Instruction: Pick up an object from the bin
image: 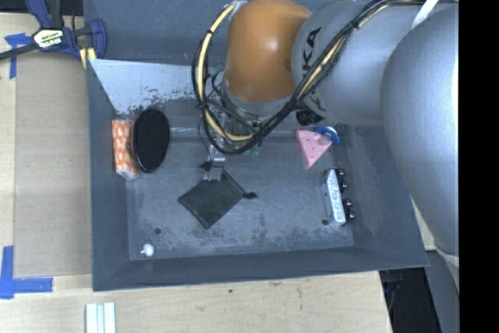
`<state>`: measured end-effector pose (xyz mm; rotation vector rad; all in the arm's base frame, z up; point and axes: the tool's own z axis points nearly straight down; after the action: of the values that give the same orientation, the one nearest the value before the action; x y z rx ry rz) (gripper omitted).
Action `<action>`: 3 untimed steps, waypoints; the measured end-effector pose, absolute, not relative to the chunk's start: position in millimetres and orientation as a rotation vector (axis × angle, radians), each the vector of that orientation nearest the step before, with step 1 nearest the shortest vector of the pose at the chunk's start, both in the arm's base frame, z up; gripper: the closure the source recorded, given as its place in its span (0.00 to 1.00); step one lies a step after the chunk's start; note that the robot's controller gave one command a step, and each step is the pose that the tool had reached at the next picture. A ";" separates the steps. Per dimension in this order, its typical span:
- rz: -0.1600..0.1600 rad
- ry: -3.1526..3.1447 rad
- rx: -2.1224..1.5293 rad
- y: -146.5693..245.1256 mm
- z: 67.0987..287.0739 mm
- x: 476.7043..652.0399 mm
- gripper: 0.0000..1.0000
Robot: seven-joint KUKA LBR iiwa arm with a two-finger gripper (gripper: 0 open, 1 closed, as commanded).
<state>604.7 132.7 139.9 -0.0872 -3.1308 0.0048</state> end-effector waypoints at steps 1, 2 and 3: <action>0.008 -3.137 0.009 70.9 167.8 622.4 0.00; 0.003 -3.137 -0.037 88.8 75.2 599.3 0.00; 0.007 -3.135 -0.164 102.8 73.2 602.5 0.00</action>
Offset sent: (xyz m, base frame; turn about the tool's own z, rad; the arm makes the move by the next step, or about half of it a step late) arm -0.0093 -0.0419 -0.0699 -0.0283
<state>602.5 102.8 73.2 -0.1640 -3.1354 0.0067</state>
